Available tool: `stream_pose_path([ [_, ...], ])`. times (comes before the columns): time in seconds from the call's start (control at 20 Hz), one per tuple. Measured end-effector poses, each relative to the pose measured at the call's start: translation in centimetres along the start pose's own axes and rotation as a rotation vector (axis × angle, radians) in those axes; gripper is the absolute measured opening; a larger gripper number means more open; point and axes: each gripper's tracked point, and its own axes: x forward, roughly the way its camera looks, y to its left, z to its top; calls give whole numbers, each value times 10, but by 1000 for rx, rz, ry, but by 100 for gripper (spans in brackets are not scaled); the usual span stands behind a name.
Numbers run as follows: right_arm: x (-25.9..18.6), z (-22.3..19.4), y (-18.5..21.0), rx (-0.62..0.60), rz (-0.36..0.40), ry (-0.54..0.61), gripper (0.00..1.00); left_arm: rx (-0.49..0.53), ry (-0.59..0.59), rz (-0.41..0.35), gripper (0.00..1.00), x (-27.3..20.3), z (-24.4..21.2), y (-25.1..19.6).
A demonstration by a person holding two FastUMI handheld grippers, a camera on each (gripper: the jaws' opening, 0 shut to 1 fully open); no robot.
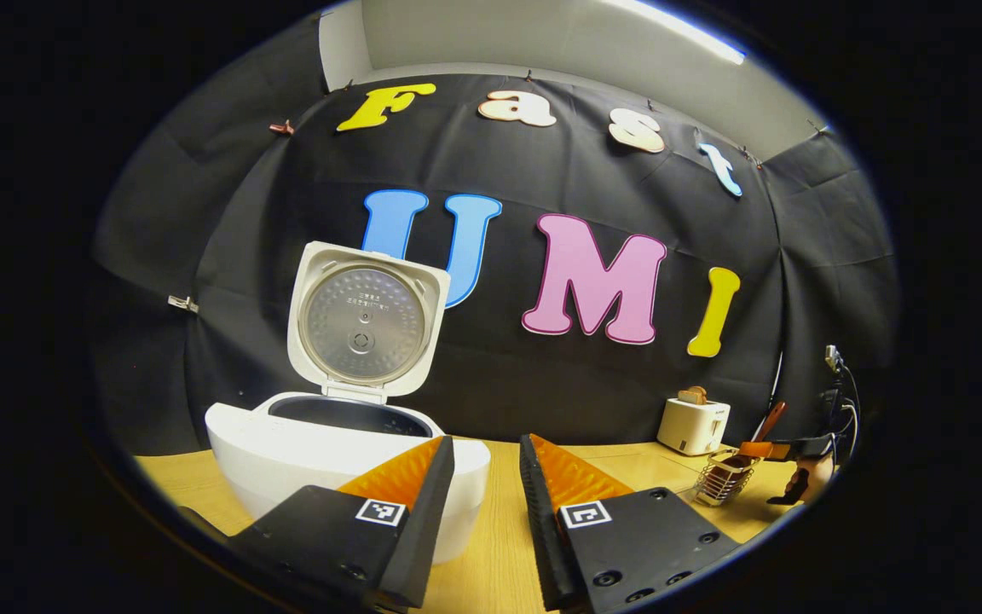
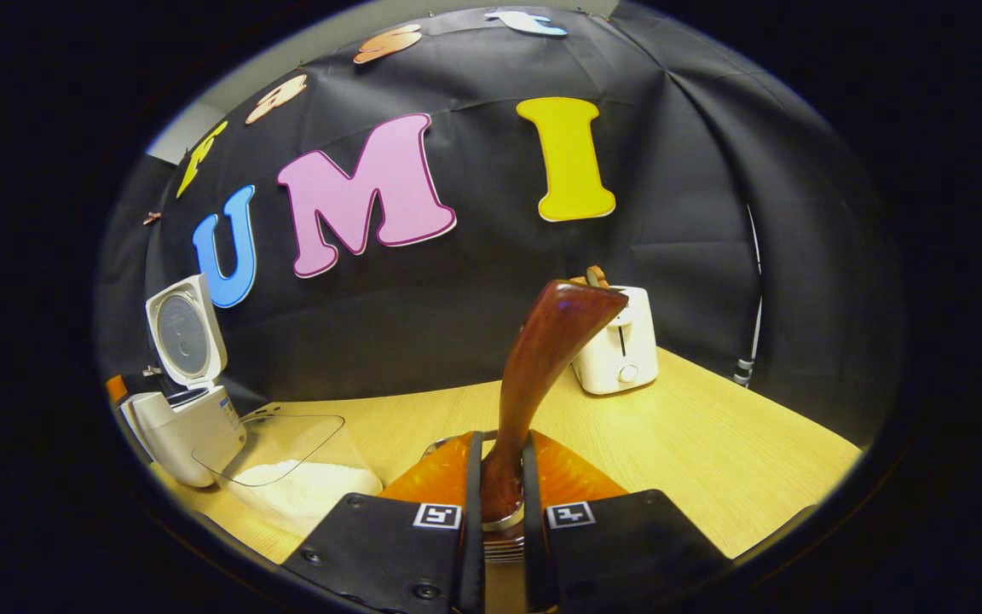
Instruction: Close the left gripper, press the button to open the rice cooker; take a wooden spoon from the chopstick holder with the right hand, scoop a spoonful of rice and pour it into the rice cooker, then put the wooden spoon back into the chopstick holder.
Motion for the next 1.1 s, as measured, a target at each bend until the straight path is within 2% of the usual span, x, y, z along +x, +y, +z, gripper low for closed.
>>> stream_pose_path([
  [0.3,0,-1,-10,44,-26,6,21,-7,6,2,52,0,-1,1],
  [0.6,-1,2,4,-86,-27,-22,21,-13,15,-6,52,-1,-2,0],
  [0.85,-1,1,-3,-80,-42,-4,25,-13,15,-4,52,-1,-2,0],
  [1.0,-2,4,0,-110,-45,-26,25,-13,18,-7,52,-1,-3,0],
  [1.1,-2,-1,5,-89,-15,-3,25,-14,19,-9,52,-1,-3,0],
])
